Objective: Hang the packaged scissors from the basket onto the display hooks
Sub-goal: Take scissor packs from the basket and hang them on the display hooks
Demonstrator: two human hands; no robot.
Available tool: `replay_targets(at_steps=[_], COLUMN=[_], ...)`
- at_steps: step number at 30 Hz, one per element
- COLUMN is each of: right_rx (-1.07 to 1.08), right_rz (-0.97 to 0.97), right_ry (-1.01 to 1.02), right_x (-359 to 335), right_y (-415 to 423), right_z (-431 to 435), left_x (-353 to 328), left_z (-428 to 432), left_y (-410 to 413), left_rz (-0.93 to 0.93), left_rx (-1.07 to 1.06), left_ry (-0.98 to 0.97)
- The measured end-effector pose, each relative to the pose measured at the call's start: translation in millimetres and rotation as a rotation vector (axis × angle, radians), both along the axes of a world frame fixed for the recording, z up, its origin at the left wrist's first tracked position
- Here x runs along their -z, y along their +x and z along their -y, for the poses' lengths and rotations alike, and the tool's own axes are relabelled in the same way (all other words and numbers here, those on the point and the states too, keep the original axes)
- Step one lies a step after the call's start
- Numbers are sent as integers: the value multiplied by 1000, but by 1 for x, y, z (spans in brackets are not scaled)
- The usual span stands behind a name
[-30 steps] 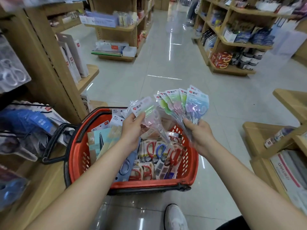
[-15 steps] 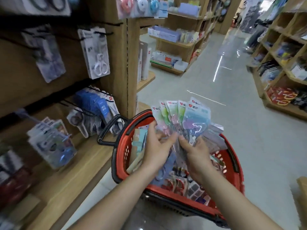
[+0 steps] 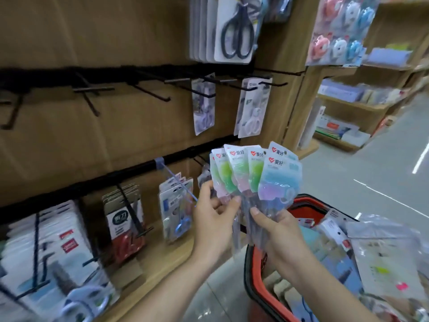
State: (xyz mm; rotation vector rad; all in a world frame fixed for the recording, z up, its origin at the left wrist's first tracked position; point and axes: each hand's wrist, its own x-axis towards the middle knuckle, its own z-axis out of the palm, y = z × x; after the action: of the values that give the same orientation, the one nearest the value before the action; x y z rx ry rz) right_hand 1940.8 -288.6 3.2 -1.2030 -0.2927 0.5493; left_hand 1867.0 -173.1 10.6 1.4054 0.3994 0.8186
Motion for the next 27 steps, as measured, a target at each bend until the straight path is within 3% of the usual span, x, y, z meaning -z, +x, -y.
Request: replay_targets(at_steps=[9, 14, 27], right_rx=[189, 225, 375], right_rz=[-80, -107, -80], right_ry=[108, 131, 235], right_x=[-6, -12, -35], right_y=[16, 43, 69], right_z=[-77, -79, -82], left_x=[-16, -42, -71], left_z=[-55, -65, -77], left_y=[-3, -1, 43], left_rz=[69, 58, 91], left_rx=[-226, -242, -250], left_ry=[159, 285, 285])
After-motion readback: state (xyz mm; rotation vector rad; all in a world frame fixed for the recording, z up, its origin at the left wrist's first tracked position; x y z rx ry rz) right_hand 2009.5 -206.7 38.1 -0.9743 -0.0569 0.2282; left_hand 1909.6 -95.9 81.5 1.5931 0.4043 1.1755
